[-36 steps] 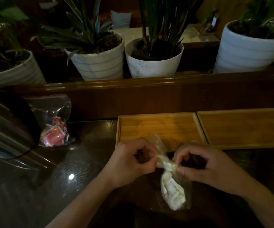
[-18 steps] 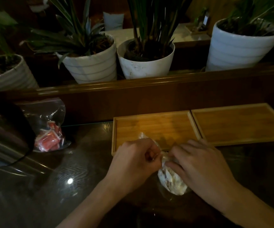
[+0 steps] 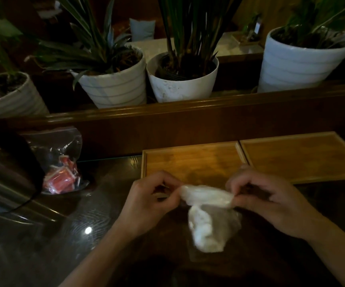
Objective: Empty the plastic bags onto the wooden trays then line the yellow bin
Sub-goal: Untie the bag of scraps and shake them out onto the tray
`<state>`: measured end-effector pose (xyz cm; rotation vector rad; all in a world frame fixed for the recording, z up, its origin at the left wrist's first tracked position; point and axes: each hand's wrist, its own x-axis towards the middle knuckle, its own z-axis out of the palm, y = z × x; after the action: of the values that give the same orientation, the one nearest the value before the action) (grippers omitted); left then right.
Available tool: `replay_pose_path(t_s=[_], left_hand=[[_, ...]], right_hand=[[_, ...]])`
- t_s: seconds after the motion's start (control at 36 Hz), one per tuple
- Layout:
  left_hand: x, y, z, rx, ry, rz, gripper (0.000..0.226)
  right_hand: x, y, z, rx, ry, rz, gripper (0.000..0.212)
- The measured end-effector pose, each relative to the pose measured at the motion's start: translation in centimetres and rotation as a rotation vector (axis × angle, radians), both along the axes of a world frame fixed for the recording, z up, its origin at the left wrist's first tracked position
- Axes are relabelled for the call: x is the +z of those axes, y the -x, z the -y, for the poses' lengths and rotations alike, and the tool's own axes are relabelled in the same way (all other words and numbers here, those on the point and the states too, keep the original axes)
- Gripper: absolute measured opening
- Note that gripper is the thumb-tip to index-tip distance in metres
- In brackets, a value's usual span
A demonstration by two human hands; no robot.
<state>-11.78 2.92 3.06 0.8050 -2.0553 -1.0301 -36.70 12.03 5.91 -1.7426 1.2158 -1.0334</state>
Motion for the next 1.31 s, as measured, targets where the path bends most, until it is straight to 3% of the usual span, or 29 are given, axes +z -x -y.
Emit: replay_pose_path(t_s=[0.06, 0.17, 0.28, 0.39, 0.5, 0.64, 0.83, 0.97, 1.03, 1.14, 1.22, 1.31], left_hand=[[0.1, -0.3, 0.1, 0.027, -0.059, -0.046, 0.025], [0.5, 0.0, -0.2, 0.024, -0.060, -0.080, 0.015], [0.4, 0.4, -0.2, -0.040, 0.001, -0.123, 0.019], [0.6, 0.9, -0.5, -0.086, 0.002, -0.184, 0.021], [0.5, 1.5, -0.9, -0.109, -0.061, -0.232, 0.021], [-0.1, 2.0, -1.3, -0.104, -0.103, -0.209, 0.020], [-0.4, 2.6, -2.1, -0.051, -0.301, -0.278, 0.016], [0.6, 3.0, -2.5, 0.027, -0.626, -0.427, 0.037], [1.0, 3.2, -2.5, 0.059, -0.715, -0.380, 0.039], [1.2, 3.6, -2.4, 0.024, -0.670, -0.230, 0.022], [1.0, 3.4, -2.0, 0.032, -0.609, -0.189, 0.015], [1.1, 3.0, -1.6, 0.034, -0.587, -0.210, 0.018]], right_hand=[[-0.1, 0.4, -0.2, -0.016, -0.077, 0.189, 0.023], [-0.9, 0.7, 0.3, -0.151, -0.179, 0.325, 0.033], [-1.5, 0.6, 1.1, -0.206, -0.256, 0.528, 0.049], [-1.1, 0.0, 1.7, -0.245, -0.286, 0.724, 0.048], [-0.7, -0.8, 2.5, -0.370, -0.379, 0.871, 0.031], [-0.4, -1.7, 3.6, -0.344, -0.426, 1.000, 0.037], [-0.3, -3.4, 3.7, -0.286, -0.412, 0.894, 0.060], [0.8, -3.9, 3.9, -0.229, -0.359, 0.946, 0.064], [1.1, -4.2, 3.9, -0.198, -0.323, 0.967, 0.065], [1.7, -4.6, 3.9, -0.129, -0.289, 0.950, 0.056], [1.7, -4.5, 3.4, -0.107, -0.286, 0.734, 0.045], [1.3, -4.0, 2.8, -0.063, -0.374, 0.406, 0.049]])
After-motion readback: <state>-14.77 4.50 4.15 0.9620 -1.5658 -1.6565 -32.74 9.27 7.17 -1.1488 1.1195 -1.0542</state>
